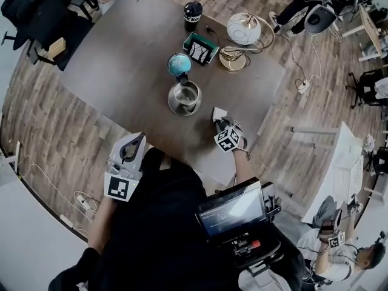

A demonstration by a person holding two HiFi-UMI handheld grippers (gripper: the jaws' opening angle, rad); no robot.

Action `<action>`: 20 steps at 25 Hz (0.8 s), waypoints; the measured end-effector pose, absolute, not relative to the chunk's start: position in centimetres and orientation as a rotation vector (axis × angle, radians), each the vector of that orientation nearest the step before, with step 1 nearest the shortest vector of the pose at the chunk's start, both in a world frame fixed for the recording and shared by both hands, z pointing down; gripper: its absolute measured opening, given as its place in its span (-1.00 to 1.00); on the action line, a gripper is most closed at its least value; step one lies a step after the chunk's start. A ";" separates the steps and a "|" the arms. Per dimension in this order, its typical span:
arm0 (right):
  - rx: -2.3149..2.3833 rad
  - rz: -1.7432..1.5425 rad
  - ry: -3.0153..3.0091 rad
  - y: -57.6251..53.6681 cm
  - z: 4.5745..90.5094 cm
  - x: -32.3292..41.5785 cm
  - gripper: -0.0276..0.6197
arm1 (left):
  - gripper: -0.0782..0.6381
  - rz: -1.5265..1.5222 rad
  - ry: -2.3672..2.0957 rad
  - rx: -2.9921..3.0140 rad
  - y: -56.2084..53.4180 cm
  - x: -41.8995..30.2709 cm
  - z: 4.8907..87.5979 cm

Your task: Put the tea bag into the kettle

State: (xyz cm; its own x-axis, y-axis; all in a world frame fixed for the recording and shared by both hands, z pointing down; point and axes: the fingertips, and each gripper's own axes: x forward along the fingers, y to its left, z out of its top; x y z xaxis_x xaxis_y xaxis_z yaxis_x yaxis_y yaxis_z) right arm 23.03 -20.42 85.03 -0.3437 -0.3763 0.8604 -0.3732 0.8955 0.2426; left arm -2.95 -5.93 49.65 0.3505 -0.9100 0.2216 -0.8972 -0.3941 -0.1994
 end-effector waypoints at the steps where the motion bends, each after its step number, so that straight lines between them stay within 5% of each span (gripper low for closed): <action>1: 0.539 -0.001 -1.956 -20.5 85.3 23.0 -0.60 | -0.82 -0.474 1.698 -2.534 -5.9 -3.0 49.6; 20: 0.456 -0.085 -1.954 -21.7 86.5 22.1 -0.42 | -0.82 -0.495 1.779 -2.490 -5.8 -2.8 50.0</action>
